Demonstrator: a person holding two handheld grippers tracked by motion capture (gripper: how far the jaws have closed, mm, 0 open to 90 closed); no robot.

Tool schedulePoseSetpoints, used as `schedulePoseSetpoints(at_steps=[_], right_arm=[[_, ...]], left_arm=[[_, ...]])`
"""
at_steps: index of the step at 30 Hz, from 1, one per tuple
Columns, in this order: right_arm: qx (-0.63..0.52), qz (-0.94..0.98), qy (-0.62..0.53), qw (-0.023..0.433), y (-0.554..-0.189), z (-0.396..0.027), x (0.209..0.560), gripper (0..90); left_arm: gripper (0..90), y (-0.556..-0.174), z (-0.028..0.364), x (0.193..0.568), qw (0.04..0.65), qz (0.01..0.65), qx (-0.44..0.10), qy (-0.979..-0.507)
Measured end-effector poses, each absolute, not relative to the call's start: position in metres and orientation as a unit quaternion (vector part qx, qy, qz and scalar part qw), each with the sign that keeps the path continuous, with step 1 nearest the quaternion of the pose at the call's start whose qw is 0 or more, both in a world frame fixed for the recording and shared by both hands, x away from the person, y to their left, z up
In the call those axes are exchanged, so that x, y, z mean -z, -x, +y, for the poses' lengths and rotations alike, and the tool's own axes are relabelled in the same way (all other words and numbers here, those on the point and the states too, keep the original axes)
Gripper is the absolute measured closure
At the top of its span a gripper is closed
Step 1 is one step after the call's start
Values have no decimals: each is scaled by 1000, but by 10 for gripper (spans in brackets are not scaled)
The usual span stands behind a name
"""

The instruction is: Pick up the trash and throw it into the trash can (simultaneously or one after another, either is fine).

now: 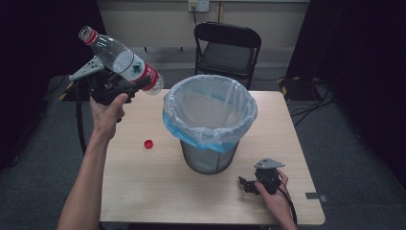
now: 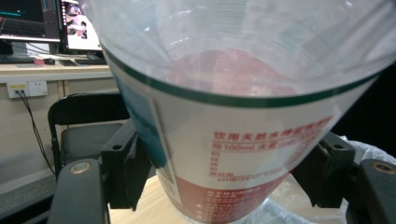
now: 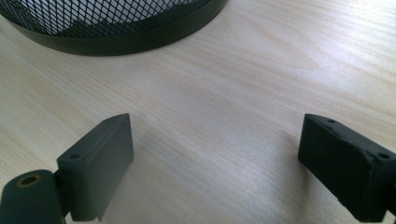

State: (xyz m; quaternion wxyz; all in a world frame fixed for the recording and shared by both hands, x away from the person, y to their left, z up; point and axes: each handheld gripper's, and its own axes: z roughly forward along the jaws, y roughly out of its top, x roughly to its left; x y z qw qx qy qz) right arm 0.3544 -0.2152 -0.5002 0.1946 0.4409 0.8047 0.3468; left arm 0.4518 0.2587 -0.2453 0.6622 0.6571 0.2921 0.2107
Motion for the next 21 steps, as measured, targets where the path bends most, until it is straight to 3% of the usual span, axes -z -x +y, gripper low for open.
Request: schedulePoseSetpoints(at_steps=[21], right_arm=[[-346,805,-440,195,-354,-215,500,95]], left_arm=[[283,-449,228,228,695,251,-165,-653]])
